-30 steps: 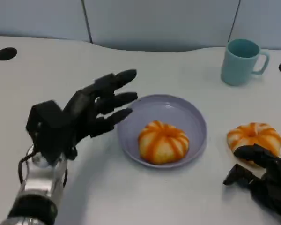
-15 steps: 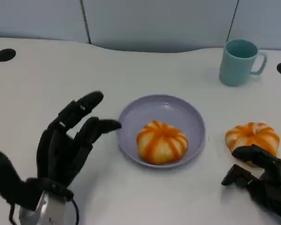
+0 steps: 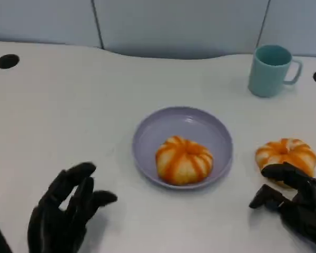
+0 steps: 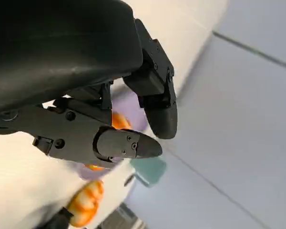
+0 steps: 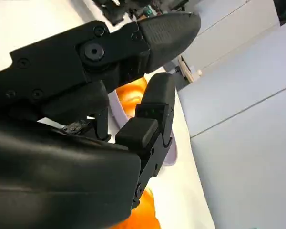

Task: Grasp the bread from the table and place it into the plate.

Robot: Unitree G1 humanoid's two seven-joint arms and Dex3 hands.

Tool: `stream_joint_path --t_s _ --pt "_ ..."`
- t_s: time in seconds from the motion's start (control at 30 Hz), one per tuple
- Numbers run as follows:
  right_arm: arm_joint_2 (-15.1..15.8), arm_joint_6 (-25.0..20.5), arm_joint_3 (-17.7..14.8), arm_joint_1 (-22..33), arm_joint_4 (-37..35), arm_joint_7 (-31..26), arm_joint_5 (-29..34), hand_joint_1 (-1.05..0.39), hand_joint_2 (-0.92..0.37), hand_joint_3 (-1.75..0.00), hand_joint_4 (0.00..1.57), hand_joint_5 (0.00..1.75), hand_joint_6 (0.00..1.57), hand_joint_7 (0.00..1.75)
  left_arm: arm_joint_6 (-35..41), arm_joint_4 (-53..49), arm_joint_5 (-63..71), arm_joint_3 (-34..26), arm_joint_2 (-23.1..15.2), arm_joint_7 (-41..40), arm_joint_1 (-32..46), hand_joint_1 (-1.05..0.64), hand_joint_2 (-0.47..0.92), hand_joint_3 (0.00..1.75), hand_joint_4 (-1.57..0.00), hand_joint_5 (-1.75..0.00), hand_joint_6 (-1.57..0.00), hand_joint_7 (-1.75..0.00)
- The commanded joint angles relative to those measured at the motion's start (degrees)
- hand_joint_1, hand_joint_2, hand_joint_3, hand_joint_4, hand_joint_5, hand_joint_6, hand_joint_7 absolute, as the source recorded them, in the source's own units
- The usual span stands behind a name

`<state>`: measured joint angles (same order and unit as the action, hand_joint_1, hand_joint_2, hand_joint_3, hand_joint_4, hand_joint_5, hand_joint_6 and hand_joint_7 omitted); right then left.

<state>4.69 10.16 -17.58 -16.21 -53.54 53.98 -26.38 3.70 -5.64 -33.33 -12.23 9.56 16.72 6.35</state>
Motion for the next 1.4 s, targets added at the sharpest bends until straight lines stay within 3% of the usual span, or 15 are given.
stream_joint_path --t_s 0.03,0.37,0.53,0.63,1.03,1.4 --pt "0.61 -0.79 0.1 1.64 -0.14 -0.43 0.65 -0.43 -0.92 -0.09 0.7 1.27 0.79 0.76 2.29 1.45 -1.93 -1.23 -0.04 -1.25 0.66 -0.31 0.92 0.33 -0.62 -1.59 -0.52 -1.27" --pt "0.38 0.68 0.36 2.35 0.88 0.74 0.59 -0.42 -0.92 -0.14 0.66 1.34 0.76 0.81 -0.05 -2.11 -0.51 -2.85 -0.6 -0.11 -0.94 -0.3 0.88 0.41 -0.55 -1.73 -0.48 -1.35" --pt "0.37 0.7 0.6 2.57 1.23 0.25 0.86 -0.43 -0.92 -0.14 0.66 1.35 0.75 0.82 -4.7 -5.54 1.05 -2.91 -1.69 3.22 -2.62 -0.32 0.72 0.64 -0.59 -1.68 -0.56 -1.28" --pt "0.36 0.82 0.64 2.63 1.33 0.19 0.9 -0.43 -0.92 -0.15 0.66 1.36 0.75 0.82 -5.99 -6.74 0.99 -3.07 -1.81 4.52 -3.1 -0.32 0.69 0.7 -0.61 -1.66 -0.58 -1.26" --pt "1.65 -2.49 0.34 2.61 2.48 -1.67 1.03 -0.43 -0.92 -0.18 0.64 1.36 0.69 0.92 -9.2 -10.89 4.24 -2.29 -1.74 4.56 -5.46 -0.31 0.63 0.72 -0.69 -1.56 -0.69 -1.11" --pt "2.19 -2.22 0.78 1.92 2.04 -2.65 2.32 -0.45 -0.92 -0.22 0.6 1.42 0.63 1.0 -9.99 -11.61 5.51 -1.82 -1.35 4.23 -5.79 -0.32 0.66 0.65 -0.69 -1.58 -0.68 -1.12"
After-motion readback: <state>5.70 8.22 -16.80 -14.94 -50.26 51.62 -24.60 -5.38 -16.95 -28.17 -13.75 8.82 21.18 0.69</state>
